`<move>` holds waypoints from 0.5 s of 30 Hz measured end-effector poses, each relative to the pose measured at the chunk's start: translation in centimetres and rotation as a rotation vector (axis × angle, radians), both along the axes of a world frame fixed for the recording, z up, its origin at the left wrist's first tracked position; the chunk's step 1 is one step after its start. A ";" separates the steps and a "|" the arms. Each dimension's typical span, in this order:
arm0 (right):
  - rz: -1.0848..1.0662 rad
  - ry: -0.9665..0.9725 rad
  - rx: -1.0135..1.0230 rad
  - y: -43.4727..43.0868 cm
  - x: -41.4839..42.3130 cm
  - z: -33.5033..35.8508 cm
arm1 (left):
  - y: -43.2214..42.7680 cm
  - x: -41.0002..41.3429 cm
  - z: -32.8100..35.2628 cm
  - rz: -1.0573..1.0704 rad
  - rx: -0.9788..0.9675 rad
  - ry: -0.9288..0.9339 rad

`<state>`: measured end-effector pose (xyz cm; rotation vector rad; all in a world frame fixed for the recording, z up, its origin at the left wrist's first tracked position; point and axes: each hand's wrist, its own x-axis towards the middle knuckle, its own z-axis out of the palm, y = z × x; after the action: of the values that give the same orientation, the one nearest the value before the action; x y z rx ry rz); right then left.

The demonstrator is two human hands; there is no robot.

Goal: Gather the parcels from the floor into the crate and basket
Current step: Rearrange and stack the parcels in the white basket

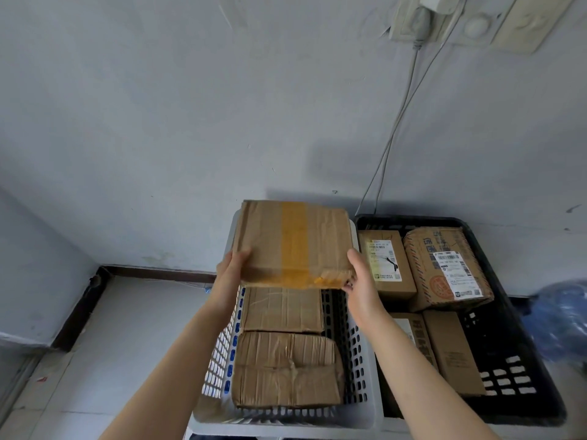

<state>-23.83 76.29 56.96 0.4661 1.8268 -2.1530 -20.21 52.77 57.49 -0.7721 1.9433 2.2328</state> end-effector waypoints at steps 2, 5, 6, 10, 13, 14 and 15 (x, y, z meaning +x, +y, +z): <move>-0.008 0.037 0.009 -0.4 -1.7 0.6 | 0.0 -1.9 0.5 0.019 -0.086 0.024; 0.023 0.016 0.093 -1.2 -4.4 -0.1 | -0.1 -4.9 0.2 0.061 -0.199 0.027; 0.037 -0.017 0.135 -1.5 -5.1 -0.6 | 0.0 -5.7 0.1 0.061 -0.200 0.031; 0.068 -0.099 0.286 -2.0 -7.2 -2.3 | 0.2 -8.1 -0.8 0.011 -0.291 0.016; 0.076 -0.077 0.337 -1.7 -7.9 -2.7 | 0.1 -8.2 -1.9 -0.037 -0.261 -0.098; 0.063 -0.077 0.341 -1.4 -7.8 -2.9 | 0.2 -7.7 -2.4 -0.045 -0.268 -0.142; 0.034 -0.082 0.345 -1.1 -7.6 -3.1 | 0.3 -6.8 -2.9 -0.040 -0.283 -0.177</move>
<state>-31.38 75.18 53.86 0.5824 2.1486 -1.7712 -26.97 53.02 54.60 -0.9187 2.1883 1.8191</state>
